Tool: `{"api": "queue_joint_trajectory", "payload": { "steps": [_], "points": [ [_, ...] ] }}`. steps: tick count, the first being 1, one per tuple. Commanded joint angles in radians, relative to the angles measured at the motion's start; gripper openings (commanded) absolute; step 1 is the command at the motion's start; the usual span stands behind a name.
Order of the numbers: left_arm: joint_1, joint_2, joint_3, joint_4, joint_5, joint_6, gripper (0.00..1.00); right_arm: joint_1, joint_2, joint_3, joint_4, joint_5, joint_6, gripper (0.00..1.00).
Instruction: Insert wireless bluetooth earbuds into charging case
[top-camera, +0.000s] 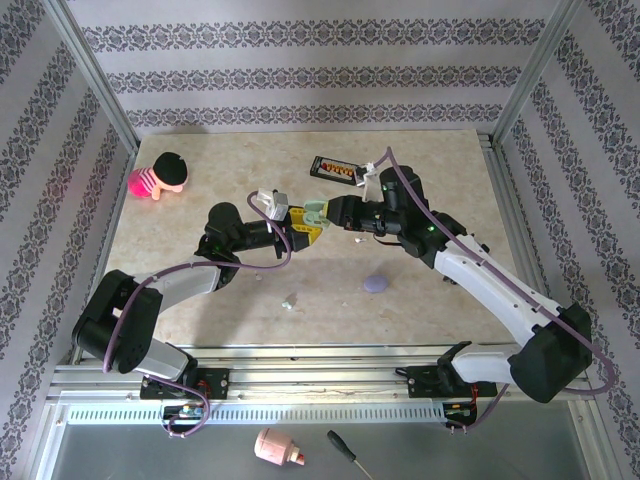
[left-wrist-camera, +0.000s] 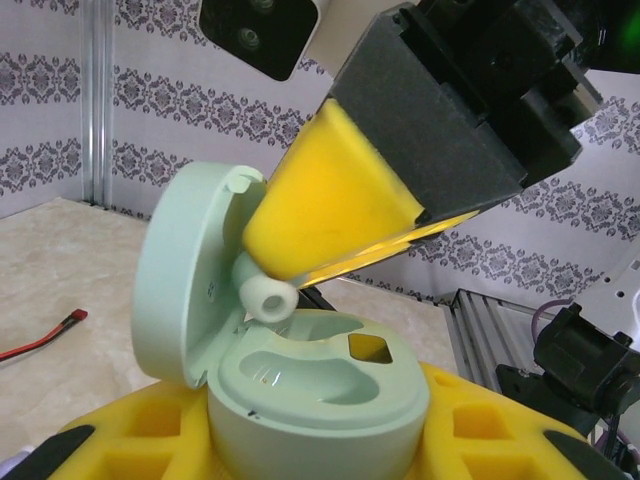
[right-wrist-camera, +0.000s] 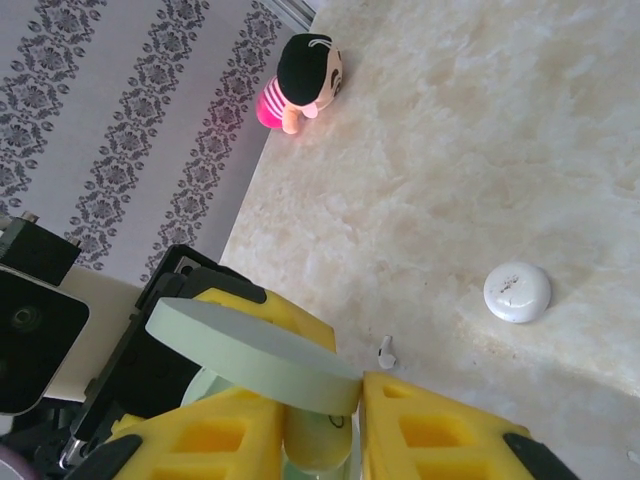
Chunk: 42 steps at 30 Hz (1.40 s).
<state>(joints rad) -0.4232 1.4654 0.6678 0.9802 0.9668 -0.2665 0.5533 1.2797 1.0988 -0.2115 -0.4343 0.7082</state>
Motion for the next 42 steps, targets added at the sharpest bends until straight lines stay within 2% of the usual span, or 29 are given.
{"api": "queue_joint_trajectory", "payload": {
  "steps": [1,11,16,23,26,29,36,42],
  "points": [
    [0.014,0.004,0.013,0.066,0.008,-0.005,0.27,-0.013,-0.02,0.001,-0.01,-0.02,-0.014,0.21],
    [0.015,0.011,0.021,0.073,0.035,-0.053,0.27,-0.022,-0.052,-0.007,-0.009,-0.084,-0.159,0.19],
    [0.022,0.006,0.016,0.056,0.006,-0.051,0.27,-0.03,-0.067,-0.01,-0.021,-0.106,-0.208,0.19],
    [0.098,-0.028,-0.032,-0.001,-0.025,0.002,0.27,-0.102,-0.123,-0.118,-0.027,-0.093,-0.209,0.19],
    [0.119,-0.061,-0.059,-0.022,-0.034,0.054,0.27,-0.148,-0.119,-0.197,-0.05,-0.05,-0.21,0.19],
    [0.119,-0.102,-0.067,-0.096,-0.05,0.126,0.27,-0.178,-0.081,-0.255,-0.101,0.048,-0.221,0.19],
    [0.119,-0.125,-0.081,-0.099,-0.047,0.15,0.27,-0.194,0.063,-0.327,-0.129,0.287,-0.174,0.16],
    [0.12,-0.137,-0.088,-0.104,-0.045,0.151,0.27,-0.208,0.181,-0.341,-0.101,0.332,-0.136,0.15]
  ]
}}
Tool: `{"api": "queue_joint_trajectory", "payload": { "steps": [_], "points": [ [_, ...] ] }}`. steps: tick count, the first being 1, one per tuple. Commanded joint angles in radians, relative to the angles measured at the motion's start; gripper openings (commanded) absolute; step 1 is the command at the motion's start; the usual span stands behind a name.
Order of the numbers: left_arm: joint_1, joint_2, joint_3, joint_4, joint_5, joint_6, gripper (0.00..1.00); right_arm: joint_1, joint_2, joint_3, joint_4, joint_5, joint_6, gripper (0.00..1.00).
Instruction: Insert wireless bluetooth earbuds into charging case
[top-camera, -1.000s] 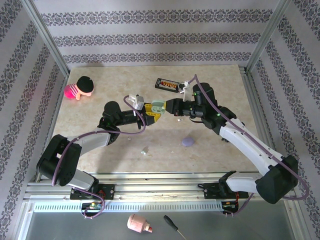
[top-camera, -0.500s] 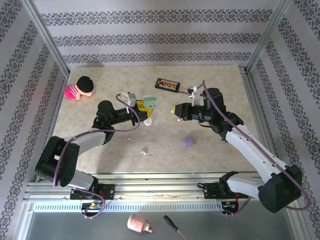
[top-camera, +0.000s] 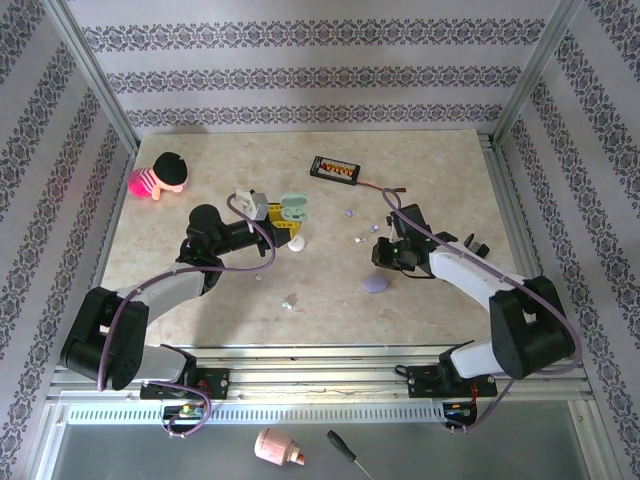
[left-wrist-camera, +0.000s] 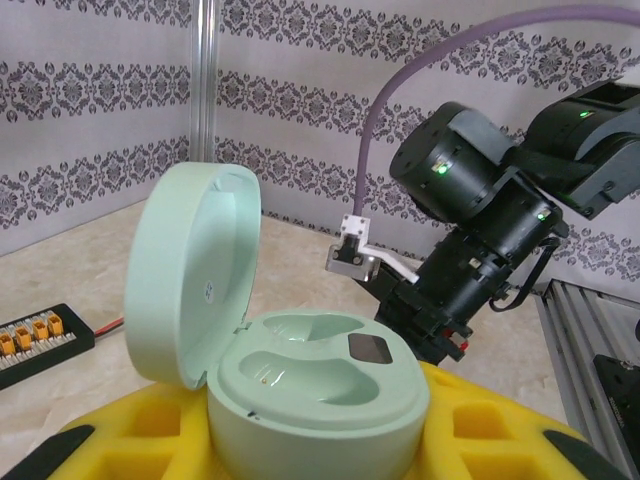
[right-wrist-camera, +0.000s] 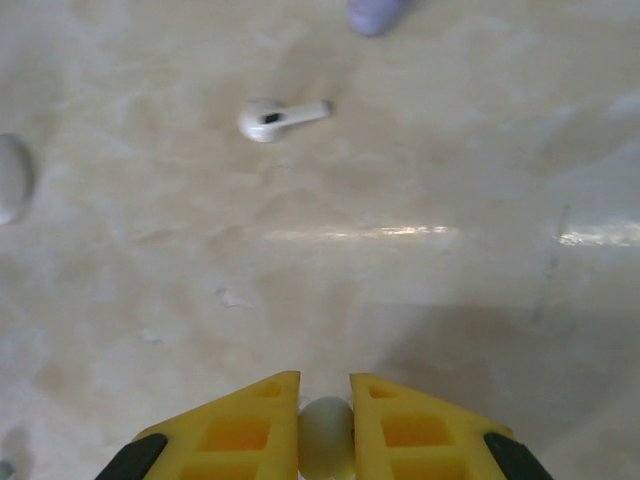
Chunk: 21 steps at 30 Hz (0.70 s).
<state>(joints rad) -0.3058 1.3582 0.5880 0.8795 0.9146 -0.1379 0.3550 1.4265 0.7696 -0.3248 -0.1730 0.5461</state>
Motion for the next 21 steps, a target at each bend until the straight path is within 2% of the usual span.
{"api": "queue_joint_trajectory", "payload": {
  "steps": [1,5,13,18,21],
  "points": [
    [0.002,-0.03,-0.009,-0.004,0.007,0.022,0.27,-0.01,0.047,-0.013,0.017,0.073,0.026,0.15],
    [0.002,-0.031,-0.013,-0.004,0.008,0.02,0.27,-0.01,0.104,-0.007,0.022,0.063,0.038,0.16],
    [0.001,-0.036,-0.015,-0.011,0.004,0.017,0.27,-0.004,0.138,-0.016,0.063,-0.047,0.087,0.36],
    [0.001,-0.031,-0.001,-0.024,0.011,0.02,0.27,-0.001,0.144,-0.02,0.105,-0.188,0.131,0.41],
    [0.001,-0.027,-0.002,-0.014,0.011,0.014,0.27,0.007,0.13,-0.021,0.113,-0.204,0.144,0.41]
  ]
}}
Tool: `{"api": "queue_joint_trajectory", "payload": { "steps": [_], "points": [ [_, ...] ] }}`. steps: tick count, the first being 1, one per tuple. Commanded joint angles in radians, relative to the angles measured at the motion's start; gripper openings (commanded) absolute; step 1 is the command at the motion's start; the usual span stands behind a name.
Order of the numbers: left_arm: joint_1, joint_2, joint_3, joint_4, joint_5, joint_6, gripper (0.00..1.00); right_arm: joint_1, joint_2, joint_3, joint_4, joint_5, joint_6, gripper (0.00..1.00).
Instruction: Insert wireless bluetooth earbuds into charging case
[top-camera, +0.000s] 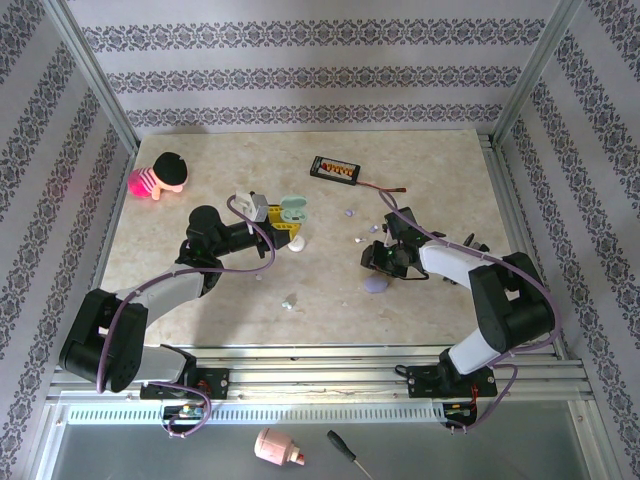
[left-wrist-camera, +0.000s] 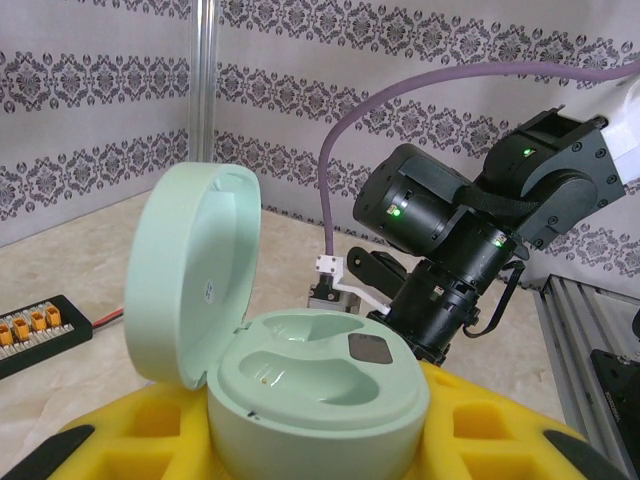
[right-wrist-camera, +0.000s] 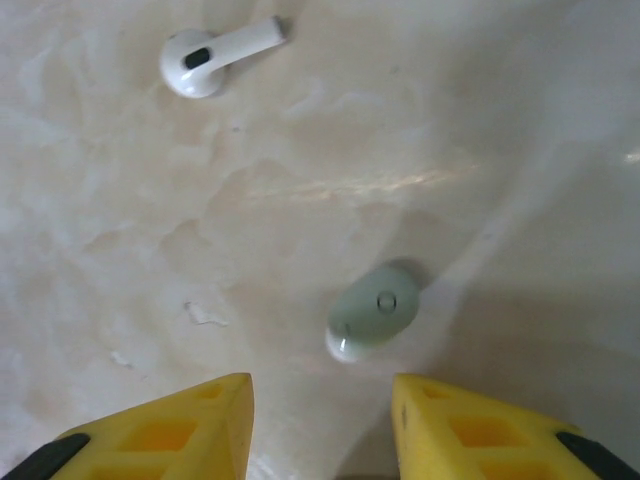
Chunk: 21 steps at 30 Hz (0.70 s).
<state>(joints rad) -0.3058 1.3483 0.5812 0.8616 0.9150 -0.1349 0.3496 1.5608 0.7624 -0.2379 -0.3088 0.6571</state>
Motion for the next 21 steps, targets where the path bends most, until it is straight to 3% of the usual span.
{"api": "queue_joint_trajectory", "payload": {
  "steps": [1,12,21],
  "points": [
    [0.002,-0.014,0.005,0.009,0.009,0.008,0.27,0.012,-0.012,-0.015,0.03,-0.066,0.026,0.42],
    [0.002,-0.018,0.007,-0.011,0.004,0.022,0.27,-0.043,-0.072,0.017,-0.05,0.122,-0.006,0.39],
    [0.004,-0.041,-0.016,-0.037,-0.046,0.057,0.27,0.041,0.048,0.161,-0.16,0.27,-0.09,0.4]
  ]
}}
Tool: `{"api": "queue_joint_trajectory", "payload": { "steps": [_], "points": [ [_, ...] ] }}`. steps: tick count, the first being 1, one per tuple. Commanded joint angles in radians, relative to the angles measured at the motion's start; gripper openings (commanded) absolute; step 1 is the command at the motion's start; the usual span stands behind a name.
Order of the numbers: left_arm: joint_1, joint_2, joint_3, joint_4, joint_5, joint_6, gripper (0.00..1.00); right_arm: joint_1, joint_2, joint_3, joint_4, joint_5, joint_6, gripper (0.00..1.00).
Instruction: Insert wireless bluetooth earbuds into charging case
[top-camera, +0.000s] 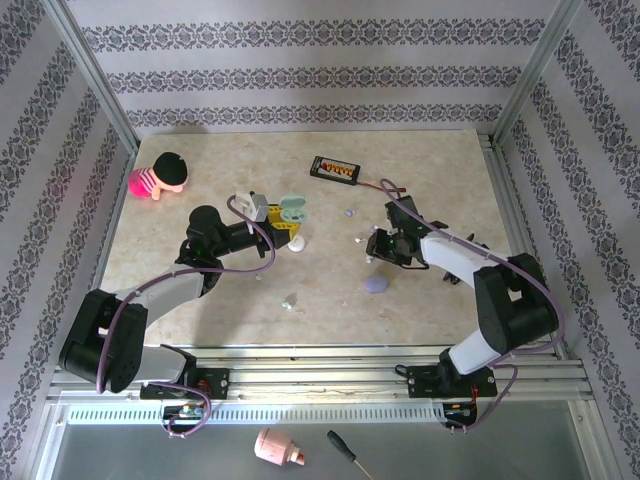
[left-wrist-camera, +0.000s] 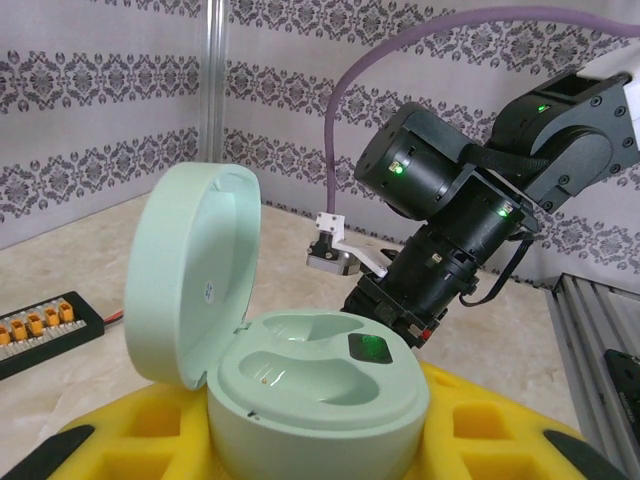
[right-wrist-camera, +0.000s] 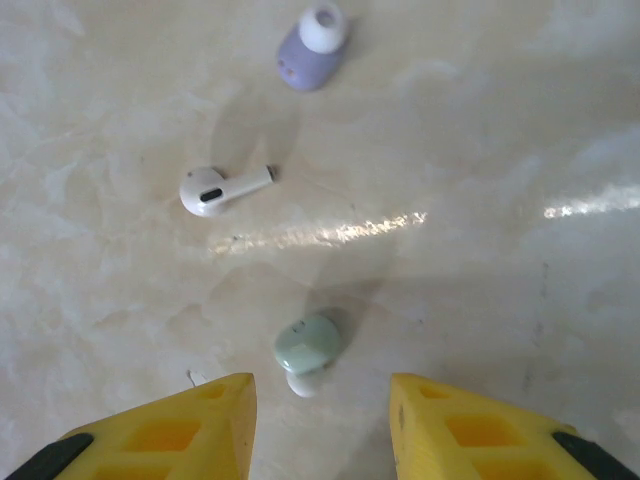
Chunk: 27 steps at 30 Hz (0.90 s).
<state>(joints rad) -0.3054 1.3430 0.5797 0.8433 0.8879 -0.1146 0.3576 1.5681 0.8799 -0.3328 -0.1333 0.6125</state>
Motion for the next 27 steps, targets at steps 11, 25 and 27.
{"api": "queue_joint_trajectory", "payload": {
  "steps": [11,25,27],
  "points": [
    [0.02,-0.059,-0.048,0.001,-0.028,0.032,0.27,0.132,0.185,0.166,-0.204,0.229,-0.145,0.45],
    [0.02,-0.057,-0.052,0.028,-0.022,0.018,0.27,0.126,0.204,0.188,-0.28,0.301,-0.186,0.38],
    [0.02,-0.057,-0.05,0.027,-0.021,0.015,0.27,0.124,0.194,0.188,-0.297,0.316,-0.19,0.38]
  ]
}}
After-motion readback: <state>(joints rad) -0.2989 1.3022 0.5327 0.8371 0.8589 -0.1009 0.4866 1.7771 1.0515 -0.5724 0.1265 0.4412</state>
